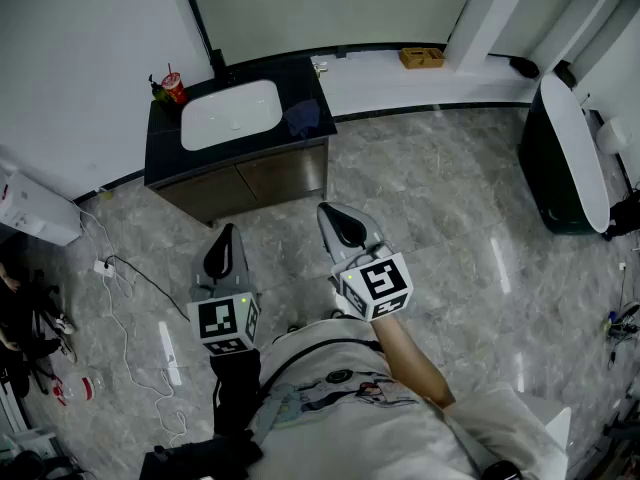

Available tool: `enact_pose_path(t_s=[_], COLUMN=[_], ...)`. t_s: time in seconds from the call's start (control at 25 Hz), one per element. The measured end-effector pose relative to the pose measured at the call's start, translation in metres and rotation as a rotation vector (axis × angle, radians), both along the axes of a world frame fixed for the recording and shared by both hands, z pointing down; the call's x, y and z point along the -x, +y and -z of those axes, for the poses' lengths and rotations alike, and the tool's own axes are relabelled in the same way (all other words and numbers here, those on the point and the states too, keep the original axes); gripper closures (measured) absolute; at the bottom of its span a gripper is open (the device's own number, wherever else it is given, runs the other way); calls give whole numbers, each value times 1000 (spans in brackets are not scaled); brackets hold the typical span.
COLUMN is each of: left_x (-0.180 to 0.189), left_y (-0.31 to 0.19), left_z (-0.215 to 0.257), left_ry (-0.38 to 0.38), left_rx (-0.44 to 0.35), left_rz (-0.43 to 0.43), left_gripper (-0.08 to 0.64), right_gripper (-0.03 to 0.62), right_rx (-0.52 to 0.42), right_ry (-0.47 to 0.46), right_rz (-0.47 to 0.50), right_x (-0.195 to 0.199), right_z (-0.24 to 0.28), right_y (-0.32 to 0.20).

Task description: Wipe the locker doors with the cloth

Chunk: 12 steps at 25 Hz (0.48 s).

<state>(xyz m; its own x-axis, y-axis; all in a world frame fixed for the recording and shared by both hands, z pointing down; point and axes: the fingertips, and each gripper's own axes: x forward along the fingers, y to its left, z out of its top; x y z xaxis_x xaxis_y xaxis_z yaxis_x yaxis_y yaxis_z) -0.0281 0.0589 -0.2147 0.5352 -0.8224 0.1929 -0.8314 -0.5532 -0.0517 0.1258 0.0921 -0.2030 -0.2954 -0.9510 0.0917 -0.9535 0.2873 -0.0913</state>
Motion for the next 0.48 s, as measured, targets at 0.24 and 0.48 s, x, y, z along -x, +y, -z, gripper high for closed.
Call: enact_pose_path(t_s=[0.24, 0.48], left_x=[4, 1], left_y=[0, 1], left_z=[-4, -6], left_ry=[2, 5], left_rx=[7, 14], left_rz=[1, -5], left_gripper=[560, 560], right_gripper=[591, 589], right_rx=[10, 9], right_ry=[8, -16], right_rz=[-5, -7], right_x=[3, 0], right_z=[-5, -6], right_y=[2, 6])
